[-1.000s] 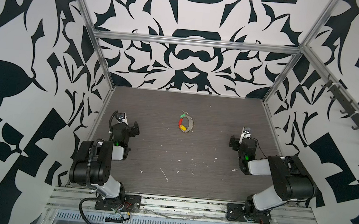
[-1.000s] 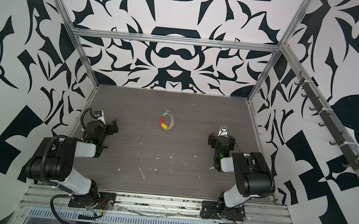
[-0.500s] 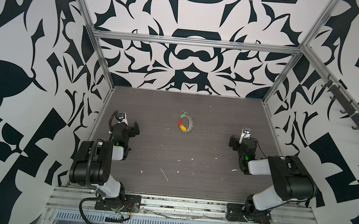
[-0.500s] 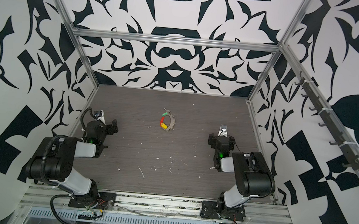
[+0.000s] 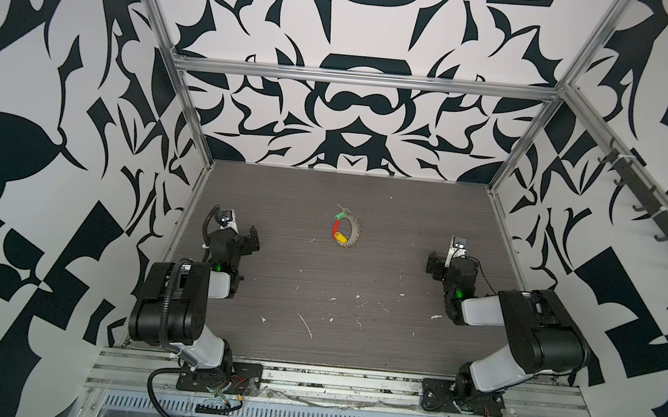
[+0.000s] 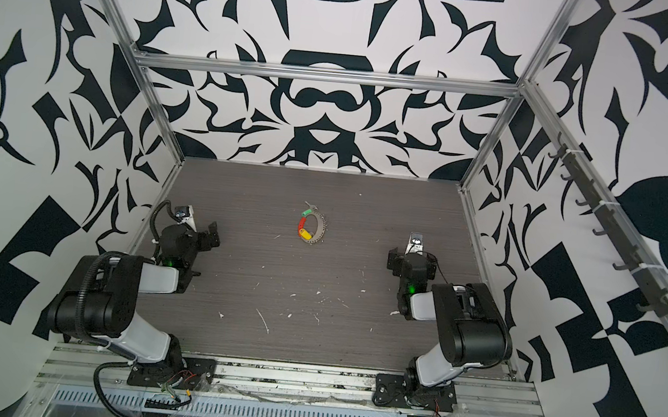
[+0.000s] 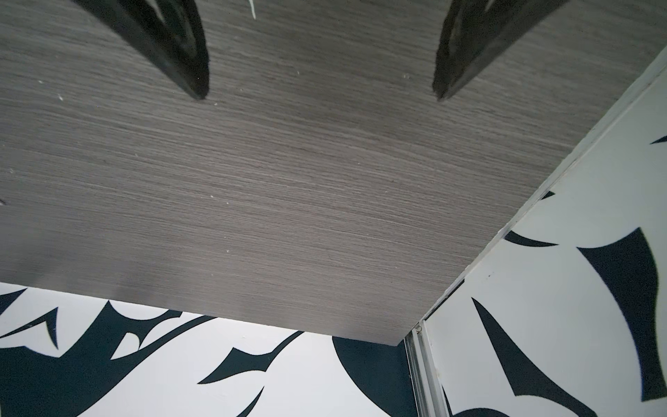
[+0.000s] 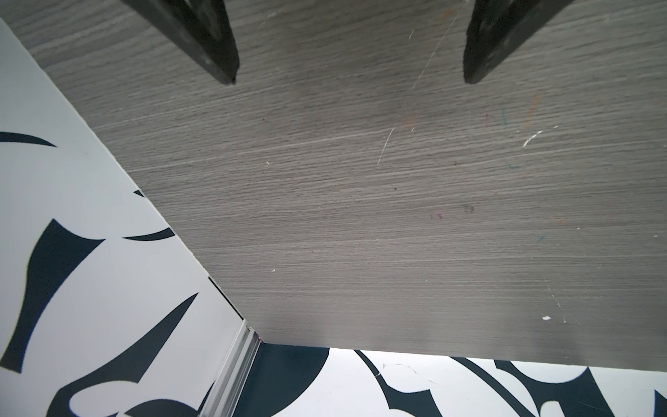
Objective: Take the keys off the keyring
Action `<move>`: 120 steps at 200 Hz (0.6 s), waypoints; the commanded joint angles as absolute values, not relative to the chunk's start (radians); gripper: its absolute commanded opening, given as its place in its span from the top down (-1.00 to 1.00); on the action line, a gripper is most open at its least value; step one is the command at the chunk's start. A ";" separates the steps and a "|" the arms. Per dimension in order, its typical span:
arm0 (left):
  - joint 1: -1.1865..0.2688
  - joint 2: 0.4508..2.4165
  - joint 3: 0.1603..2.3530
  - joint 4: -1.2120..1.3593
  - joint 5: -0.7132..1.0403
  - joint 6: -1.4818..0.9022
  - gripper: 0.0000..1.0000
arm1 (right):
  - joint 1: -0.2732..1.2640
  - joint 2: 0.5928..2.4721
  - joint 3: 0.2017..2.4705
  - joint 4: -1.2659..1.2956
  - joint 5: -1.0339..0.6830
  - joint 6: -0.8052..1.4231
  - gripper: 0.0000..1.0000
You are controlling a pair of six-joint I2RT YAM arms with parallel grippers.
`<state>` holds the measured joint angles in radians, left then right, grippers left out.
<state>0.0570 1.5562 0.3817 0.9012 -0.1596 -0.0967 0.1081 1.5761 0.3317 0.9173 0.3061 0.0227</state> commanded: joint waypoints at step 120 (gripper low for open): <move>0.060 1.415 0.415 0.736 -0.270 -0.147 -0.99 | 0.106 1.373 0.473 0.550 0.229 0.030 -1.00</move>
